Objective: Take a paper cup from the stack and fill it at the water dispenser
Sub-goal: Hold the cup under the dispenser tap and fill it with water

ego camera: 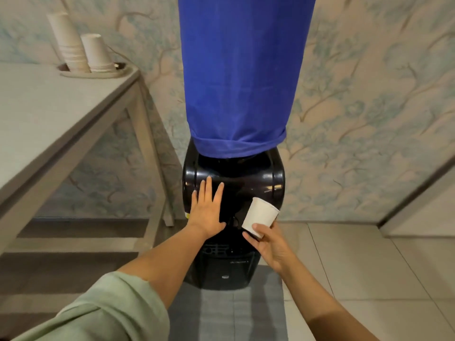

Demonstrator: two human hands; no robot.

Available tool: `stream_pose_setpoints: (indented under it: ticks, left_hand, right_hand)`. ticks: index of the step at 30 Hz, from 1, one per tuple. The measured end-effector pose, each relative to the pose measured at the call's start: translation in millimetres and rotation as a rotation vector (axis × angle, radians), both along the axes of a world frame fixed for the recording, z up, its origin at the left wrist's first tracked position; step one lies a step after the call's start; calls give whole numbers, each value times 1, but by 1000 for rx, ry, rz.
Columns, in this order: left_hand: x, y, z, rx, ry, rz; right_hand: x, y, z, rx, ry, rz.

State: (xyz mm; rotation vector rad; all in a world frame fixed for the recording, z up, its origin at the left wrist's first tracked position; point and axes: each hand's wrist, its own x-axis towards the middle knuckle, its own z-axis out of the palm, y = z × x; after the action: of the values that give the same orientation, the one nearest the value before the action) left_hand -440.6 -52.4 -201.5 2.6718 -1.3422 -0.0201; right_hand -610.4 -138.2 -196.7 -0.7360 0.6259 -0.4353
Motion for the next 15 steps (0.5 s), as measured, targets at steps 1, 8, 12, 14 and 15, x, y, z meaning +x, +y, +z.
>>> stream_pose_setpoints:
  ticks: [1, 8, 12, 14, 15]
  left_hand:
    - [-2, -4, -1, 21, -31, -18]
    - [3, -36, -6, 87, -196, -87]
    - [10, -55, -13, 146, -212, -119]
    - [13, -61, -20, 136, -206, -104]
    - [14, -62, -23, 125, -207, -105]
  right_hand:
    - [-2, 1, -9, -22, 39, 16]
    - [10, 6, -56, -143, 255, -6]
    - [14, 9, -89, -310, 478, -4]
    - [17, 5, -106, -386, 542, -3]
    - [19, 3, -113, -423, 574, 0]
